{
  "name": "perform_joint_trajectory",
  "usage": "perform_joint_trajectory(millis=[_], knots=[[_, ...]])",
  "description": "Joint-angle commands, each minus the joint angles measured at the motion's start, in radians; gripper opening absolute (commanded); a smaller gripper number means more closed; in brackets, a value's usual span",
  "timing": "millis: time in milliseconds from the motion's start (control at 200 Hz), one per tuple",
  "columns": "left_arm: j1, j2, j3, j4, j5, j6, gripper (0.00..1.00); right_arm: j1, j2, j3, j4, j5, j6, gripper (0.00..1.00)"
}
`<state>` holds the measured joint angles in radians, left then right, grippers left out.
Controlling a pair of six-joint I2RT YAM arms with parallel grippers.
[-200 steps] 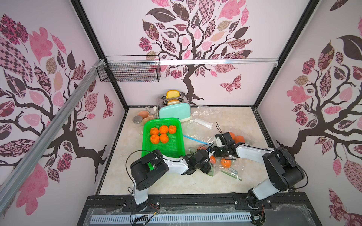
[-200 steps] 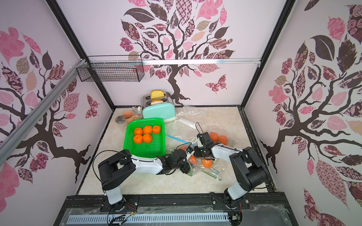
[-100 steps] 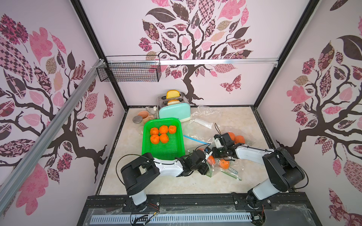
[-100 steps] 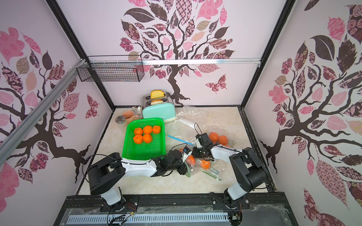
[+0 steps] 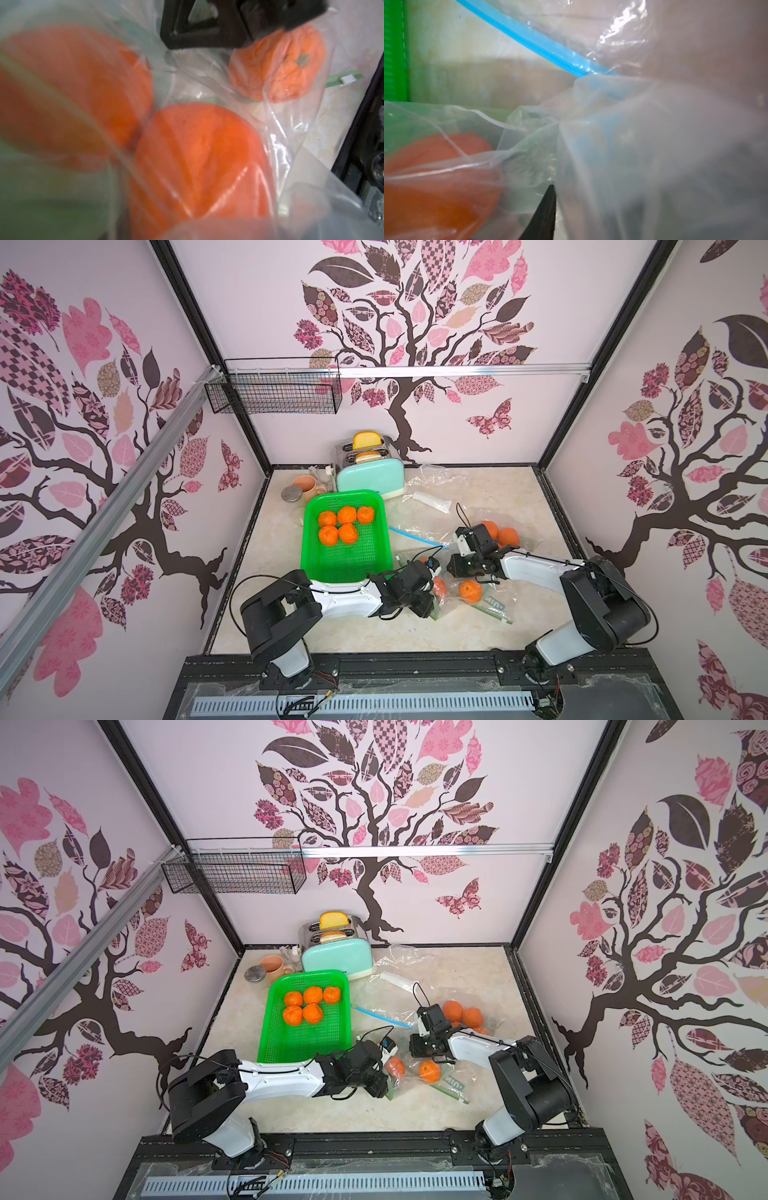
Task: Open the zip-top bag and take out the orange
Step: Pick up the orange from the zipper food storage bag.
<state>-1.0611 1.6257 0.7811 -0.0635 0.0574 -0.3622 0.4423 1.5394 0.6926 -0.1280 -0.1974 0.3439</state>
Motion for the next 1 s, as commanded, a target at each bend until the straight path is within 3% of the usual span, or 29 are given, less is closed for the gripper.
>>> perform_joint_trajectory(millis=[0,185,360,560,825,995], knots=[[-0.005,-0.008,-0.024,-0.078,0.008,-0.027,0.33,-0.012,-0.005,-0.024,-0.071,0.05,0.009,0.29],[-0.012,0.011,-0.009,-0.158,0.013,-0.034,0.36,-0.015,-0.008,-0.024,-0.07,0.053,0.012,0.29],[-0.014,-0.007,-0.012,-0.117,0.021,-0.027,0.56,-0.016,-0.013,-0.027,-0.059,0.037,0.014,0.31],[-0.014,0.007,0.047,-0.112,0.01,0.006,0.68,-0.015,-0.025,-0.031,-0.065,0.033,0.012,0.35],[-0.02,-0.045,0.045,-0.119,0.016,0.06,0.77,-0.015,-0.116,-0.026,-0.079,0.051,0.016,0.54],[-0.02,-0.043,0.035,-0.095,0.022,0.064,0.78,-0.016,-0.238,0.006,-0.146,0.083,0.023,0.6]])
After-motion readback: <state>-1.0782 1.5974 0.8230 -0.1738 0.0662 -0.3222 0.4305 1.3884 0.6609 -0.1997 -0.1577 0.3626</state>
